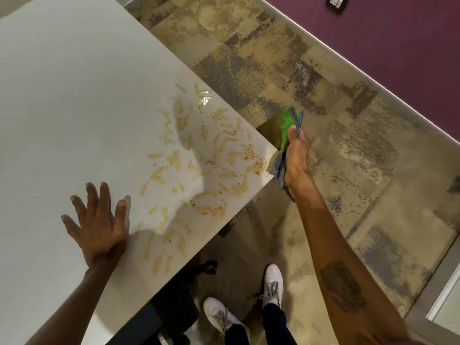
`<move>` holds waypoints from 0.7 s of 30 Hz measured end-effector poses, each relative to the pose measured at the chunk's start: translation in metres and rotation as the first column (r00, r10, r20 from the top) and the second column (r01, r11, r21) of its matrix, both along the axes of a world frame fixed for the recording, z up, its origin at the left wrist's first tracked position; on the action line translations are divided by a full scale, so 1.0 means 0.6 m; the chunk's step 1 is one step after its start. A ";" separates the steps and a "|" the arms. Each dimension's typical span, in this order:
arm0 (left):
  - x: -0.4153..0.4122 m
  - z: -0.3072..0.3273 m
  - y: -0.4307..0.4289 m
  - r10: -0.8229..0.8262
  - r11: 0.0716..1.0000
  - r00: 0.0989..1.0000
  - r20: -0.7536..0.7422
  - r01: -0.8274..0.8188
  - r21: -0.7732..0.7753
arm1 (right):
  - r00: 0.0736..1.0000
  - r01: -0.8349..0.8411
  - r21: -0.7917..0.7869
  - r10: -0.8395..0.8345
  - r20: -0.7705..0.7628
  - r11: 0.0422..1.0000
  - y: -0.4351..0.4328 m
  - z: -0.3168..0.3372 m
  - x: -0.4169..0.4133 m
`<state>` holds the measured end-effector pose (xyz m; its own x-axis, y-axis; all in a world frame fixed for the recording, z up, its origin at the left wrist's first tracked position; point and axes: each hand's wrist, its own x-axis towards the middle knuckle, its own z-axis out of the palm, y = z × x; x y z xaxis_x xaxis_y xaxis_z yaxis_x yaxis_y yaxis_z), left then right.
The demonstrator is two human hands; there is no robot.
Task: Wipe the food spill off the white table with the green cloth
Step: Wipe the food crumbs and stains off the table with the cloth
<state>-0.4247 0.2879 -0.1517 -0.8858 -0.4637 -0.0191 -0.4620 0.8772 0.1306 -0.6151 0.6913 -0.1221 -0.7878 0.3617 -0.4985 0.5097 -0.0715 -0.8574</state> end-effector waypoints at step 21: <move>-0.007 0.049 0.031 0.008 0.999 0.999 0.049 -0.010 0.054 | 0.917 -0.351 -0.123 0.314 -0.248 0.928 -0.187 0.032 -0.235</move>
<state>-0.4292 0.3067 -0.1221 -0.8790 -0.4688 -0.0868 -0.4768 0.8653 0.1548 -0.7558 0.5789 -0.1027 -0.9445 -0.0111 -0.3282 0.3281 -0.0777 -0.9415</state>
